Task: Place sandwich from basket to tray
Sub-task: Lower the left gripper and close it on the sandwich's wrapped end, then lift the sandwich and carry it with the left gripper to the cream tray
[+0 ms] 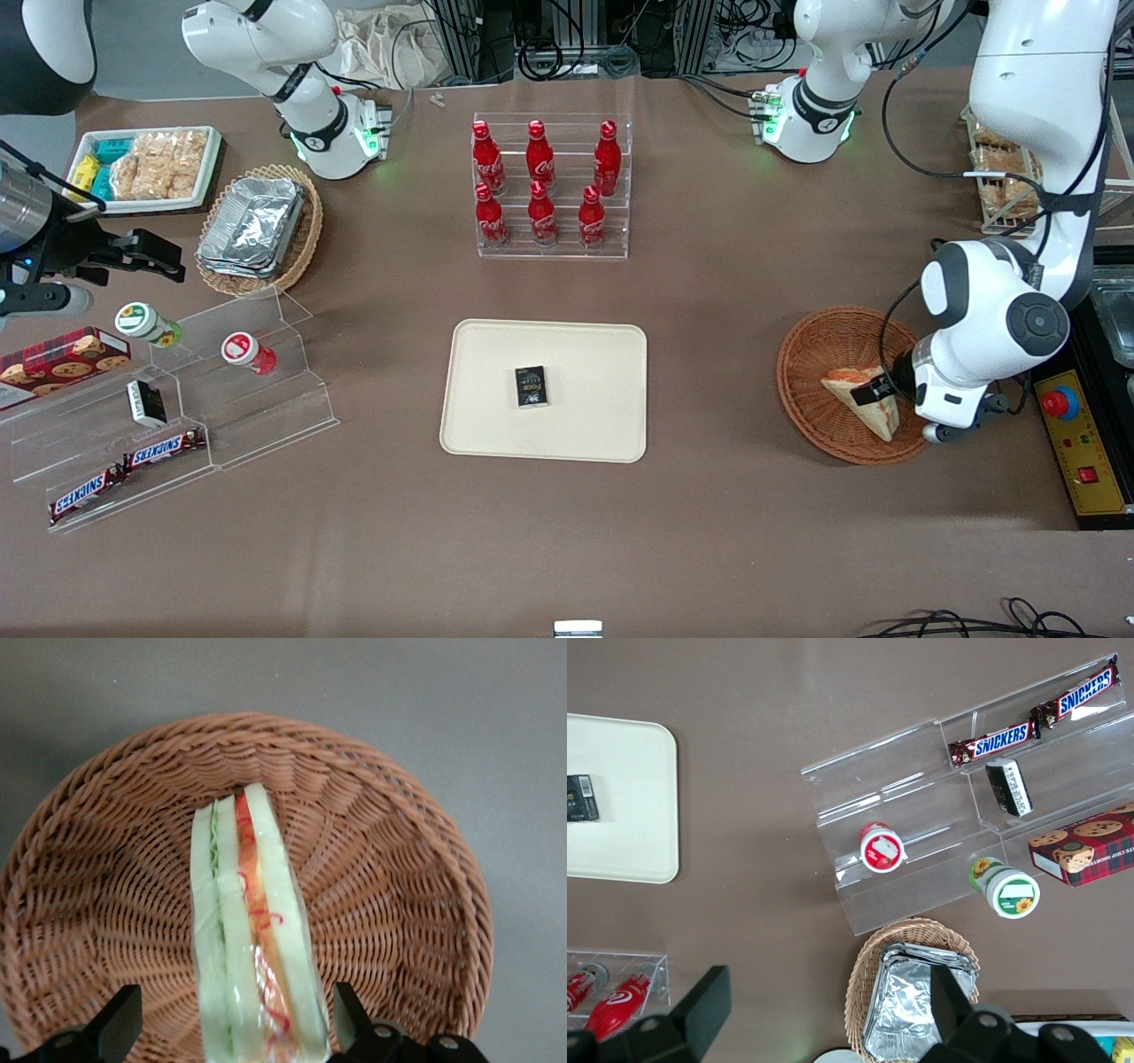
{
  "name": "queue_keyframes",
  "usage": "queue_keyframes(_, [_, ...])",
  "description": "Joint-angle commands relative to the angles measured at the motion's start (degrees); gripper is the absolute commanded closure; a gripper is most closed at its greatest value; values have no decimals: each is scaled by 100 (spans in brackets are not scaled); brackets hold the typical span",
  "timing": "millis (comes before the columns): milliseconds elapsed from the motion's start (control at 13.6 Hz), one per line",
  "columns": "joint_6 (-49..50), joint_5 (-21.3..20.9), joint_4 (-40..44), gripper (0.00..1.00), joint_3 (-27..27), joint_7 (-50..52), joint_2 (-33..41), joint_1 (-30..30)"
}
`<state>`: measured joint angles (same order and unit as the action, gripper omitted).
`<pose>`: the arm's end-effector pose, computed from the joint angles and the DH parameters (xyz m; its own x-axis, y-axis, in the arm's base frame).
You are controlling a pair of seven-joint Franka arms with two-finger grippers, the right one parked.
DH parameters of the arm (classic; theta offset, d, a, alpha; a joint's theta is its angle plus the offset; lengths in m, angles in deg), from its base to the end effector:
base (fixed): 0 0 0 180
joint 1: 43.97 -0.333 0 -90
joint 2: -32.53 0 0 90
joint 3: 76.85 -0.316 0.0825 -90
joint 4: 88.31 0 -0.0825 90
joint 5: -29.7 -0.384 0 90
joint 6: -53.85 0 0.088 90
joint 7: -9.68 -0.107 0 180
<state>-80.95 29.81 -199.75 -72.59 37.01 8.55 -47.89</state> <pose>0.6190 -0.0018 0.2653 0.8875 0.4602 -0.0232 0.4607 -0.8872 0.0235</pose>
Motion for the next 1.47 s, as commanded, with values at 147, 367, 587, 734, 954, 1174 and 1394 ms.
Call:
queue_keyframes(147, [23, 60, 25, 63, 58, 194, -1, -38])
queue_keyframes(367, [1503, 60, 560, 100, 84, 141, 78, -3])
queue_keyframes(587, [2551, 69, 947, 100, 189, 158, 498, 14])
queue_keyframes(734, [3447, 60, 1595, 100, 321, 167, 631, 23])
queue_keyframes(954, [4372, 51, 2572, 100, 515, 246, 588, 32])
queue_keyframes(1174, [4453, 25, 2960, 100, 673, 176, 605, 32])
queue_keyframes(1394, [4480, -37, 3058, 100, 1268, 176, 597, 41])
